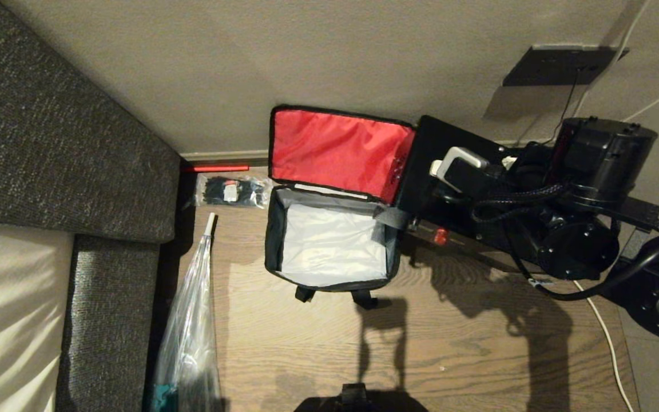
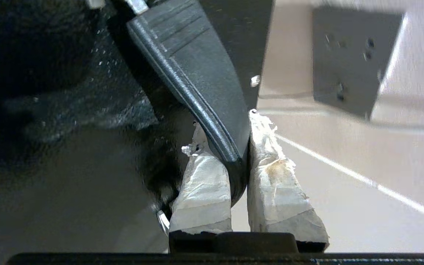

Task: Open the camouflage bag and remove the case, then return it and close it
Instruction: Place the black box back

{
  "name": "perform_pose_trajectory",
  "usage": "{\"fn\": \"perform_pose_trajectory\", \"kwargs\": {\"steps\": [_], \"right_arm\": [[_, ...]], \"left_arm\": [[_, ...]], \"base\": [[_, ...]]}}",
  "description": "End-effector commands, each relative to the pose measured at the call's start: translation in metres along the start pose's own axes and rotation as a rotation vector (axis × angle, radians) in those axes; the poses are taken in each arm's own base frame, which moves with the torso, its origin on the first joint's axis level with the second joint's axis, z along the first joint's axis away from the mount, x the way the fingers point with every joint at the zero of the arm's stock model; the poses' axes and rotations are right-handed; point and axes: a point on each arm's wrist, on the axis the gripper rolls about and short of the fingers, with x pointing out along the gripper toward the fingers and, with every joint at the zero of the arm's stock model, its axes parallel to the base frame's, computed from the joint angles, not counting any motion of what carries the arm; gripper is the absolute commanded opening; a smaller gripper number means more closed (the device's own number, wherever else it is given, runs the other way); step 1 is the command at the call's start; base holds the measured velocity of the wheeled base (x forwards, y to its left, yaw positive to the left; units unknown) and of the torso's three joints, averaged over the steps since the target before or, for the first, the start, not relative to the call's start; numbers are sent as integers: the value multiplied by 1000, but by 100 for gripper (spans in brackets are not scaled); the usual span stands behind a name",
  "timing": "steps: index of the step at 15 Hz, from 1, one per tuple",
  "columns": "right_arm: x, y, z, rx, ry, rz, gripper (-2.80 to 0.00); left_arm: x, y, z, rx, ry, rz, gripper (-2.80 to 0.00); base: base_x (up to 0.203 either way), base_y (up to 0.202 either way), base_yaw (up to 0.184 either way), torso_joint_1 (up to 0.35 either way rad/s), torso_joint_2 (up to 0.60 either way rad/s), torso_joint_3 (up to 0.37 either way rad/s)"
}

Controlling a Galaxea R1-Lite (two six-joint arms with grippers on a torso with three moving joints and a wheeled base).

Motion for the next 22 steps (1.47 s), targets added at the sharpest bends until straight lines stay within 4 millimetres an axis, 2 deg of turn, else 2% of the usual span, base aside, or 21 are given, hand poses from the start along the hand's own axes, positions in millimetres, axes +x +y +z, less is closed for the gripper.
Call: {"fn": "perform_pose_trajectory", "kwargs": {"steps": [1, 7, 16, 22], "right_arm": [[-9, -1, 11, -1, -37, 11, -280], [-22, 7, 63, 21, -134, 37, -280], [-27, 42, 126, 41, -221, 66, -280], [-28, 73, 138, 35, -247, 89, -280]], "left_arm": [[0, 0, -1, -1, 1, 0, -280], [0, 0, -1, -1, 1, 0, -280], [0, 0, -1, -1, 1, 1, -280], [0, 0, -1, -1, 1, 0, -280]], "base": [[0, 0, 0, 0, 0, 0], [0, 0, 0, 0, 0, 0], [0, 0, 0, 0, 0, 0], [0, 0, 0, 0, 0, 0]]}}
